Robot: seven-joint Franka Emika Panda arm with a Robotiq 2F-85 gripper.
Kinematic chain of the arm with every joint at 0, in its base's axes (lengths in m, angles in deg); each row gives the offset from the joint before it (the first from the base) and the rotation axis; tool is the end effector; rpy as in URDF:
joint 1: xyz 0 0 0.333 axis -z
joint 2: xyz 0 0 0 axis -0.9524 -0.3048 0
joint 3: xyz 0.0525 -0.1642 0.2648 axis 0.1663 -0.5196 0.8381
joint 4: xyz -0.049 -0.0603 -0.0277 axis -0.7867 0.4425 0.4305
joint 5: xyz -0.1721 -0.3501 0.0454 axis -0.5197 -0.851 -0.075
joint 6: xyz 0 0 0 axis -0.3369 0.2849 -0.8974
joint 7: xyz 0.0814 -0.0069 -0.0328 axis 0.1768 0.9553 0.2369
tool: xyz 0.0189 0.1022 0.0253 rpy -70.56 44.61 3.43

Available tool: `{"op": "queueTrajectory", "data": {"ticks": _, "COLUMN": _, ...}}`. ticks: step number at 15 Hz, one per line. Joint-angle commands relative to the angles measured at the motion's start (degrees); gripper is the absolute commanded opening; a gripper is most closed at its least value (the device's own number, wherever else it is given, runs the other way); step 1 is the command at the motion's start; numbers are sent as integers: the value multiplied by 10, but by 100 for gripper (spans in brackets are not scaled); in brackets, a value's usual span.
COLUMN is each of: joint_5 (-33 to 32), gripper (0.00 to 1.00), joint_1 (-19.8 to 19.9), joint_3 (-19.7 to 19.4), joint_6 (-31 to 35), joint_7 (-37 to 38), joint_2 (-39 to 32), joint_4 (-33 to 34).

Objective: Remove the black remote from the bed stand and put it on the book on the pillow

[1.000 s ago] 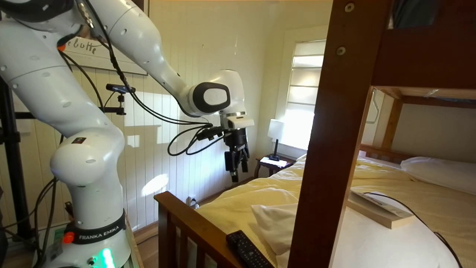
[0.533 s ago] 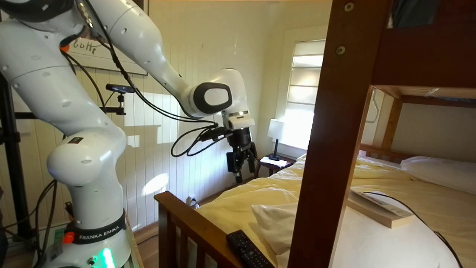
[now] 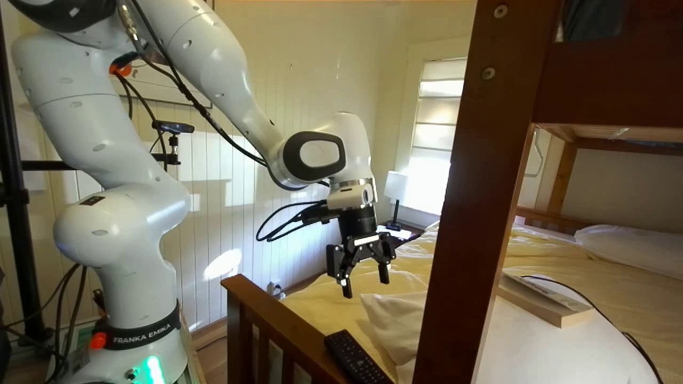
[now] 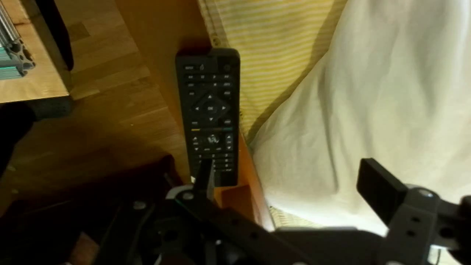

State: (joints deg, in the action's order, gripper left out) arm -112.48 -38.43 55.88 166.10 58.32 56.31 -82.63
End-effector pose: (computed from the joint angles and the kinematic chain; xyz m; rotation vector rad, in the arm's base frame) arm 0.3444 -0.1975 0.3692 1.9750 -2.1627 0.4350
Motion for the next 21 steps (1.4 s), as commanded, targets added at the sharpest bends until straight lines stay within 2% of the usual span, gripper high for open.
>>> {"op": "queueTrajectory", "data": {"ticks": 1, "joint_5": -66, "gripper": 100, "joint_1": 39, "joint_3": -1, "joint_6": -14, "joint_7": 119, "joint_2": -10, "joint_4": -1}}
{"op": "queueTrajectory", "data": {"ticks": 3, "joint_5": -69, "gripper": 100, "joint_1": 35, "joint_3": -7, "joint_6": -30, "joint_7": 154, "joint_2": -17, "joint_4": 2}}
{"op": "queueTrajectory", "data": {"ticks": 4, "joint_5": -62, "gripper": 100, "joint_1": 18, "joint_3": -23, "joint_6": -20, "joint_7": 118, "joint_2": -14, "joint_4": 1}}
{"op": "queueTrajectory", "data": {"ticks": 15, "joint_5": -85, "gripper": 100, "joint_1": 8, "joint_3": -33, "joint_6": -52, "joint_7": 145, "joint_2": -33, "joint_4": -4}}
{"op": "queueTrajectory", "data": {"ticks": 21, "joint_5": -76, "gripper": 100, "joint_1": -29, "joint_3": -75, "joint_6": -34, "joint_7": 115, "joint_2": -68, "joint_4": -8}}
